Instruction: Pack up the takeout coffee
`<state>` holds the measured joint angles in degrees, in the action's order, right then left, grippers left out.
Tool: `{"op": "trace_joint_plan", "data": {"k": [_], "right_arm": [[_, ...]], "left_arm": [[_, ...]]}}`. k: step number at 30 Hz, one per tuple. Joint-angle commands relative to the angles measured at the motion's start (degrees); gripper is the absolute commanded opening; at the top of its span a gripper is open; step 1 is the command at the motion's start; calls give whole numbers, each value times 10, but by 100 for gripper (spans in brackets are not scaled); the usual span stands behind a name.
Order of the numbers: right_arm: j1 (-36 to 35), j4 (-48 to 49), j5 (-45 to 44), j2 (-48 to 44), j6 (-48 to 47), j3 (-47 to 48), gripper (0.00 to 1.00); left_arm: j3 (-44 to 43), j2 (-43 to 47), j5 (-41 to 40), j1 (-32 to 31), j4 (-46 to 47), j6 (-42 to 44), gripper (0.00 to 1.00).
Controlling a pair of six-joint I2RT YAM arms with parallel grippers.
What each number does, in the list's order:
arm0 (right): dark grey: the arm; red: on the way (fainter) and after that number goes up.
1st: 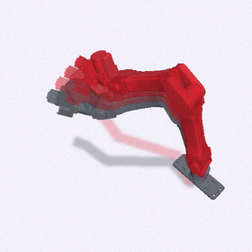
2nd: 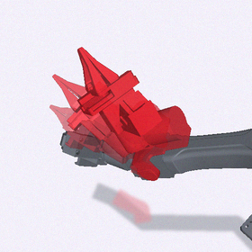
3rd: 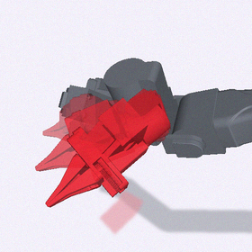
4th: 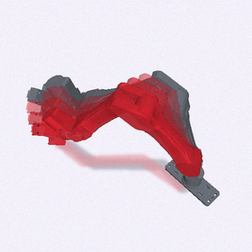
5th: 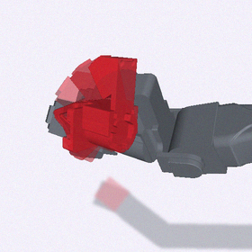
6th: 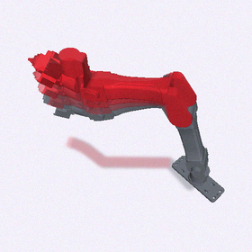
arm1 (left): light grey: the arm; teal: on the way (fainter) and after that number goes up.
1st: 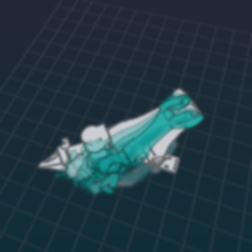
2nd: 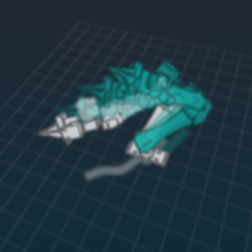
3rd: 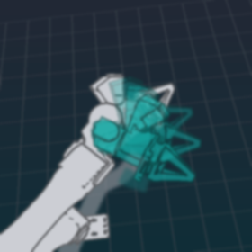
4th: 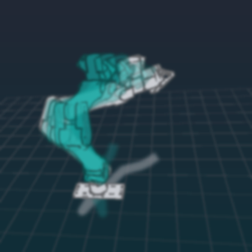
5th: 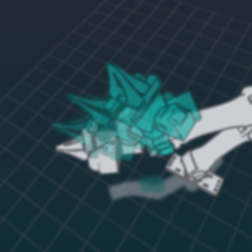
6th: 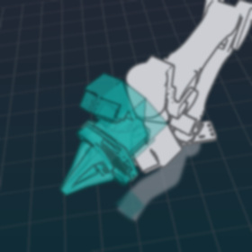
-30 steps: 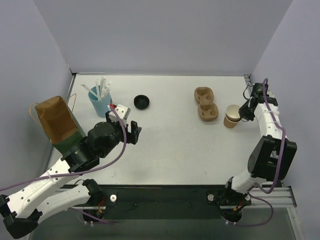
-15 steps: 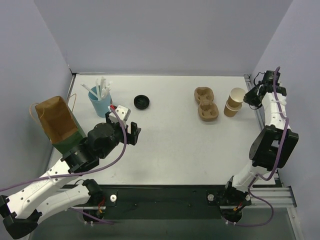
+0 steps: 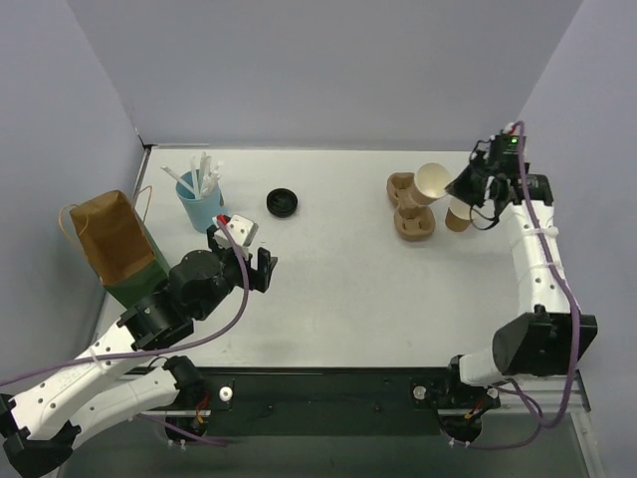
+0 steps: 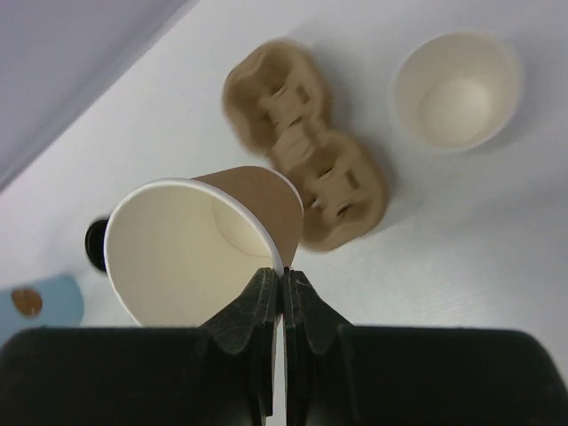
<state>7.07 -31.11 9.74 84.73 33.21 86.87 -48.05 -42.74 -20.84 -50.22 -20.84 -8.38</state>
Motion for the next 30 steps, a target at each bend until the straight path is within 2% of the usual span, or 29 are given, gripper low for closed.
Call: {"op": "trace_joint_plan", "data": {"k": [1,5,12,20,27,30], "right_arm": [[-120,-30,3,-75,13,-78,0],[-268,-9,-26,-99,36,-152,0],[-432,27,-85,-90,89,-221,0],[-509,56,-118,-19,122,-213,0],[-525,68,-146,25,138,-213,3],[-526,71,-152,34,141,-217,8]], "left_arm": [[9,19,-17,-4,37,22,82],[10,15,-19,-7,38,27,82],[8,5,-29,-8,36,28,82],[13,9,-38,-8,38,31,82],[10,5,-35,-8,36,32,82],[11,5,-37,-8,35,32,82]]}}
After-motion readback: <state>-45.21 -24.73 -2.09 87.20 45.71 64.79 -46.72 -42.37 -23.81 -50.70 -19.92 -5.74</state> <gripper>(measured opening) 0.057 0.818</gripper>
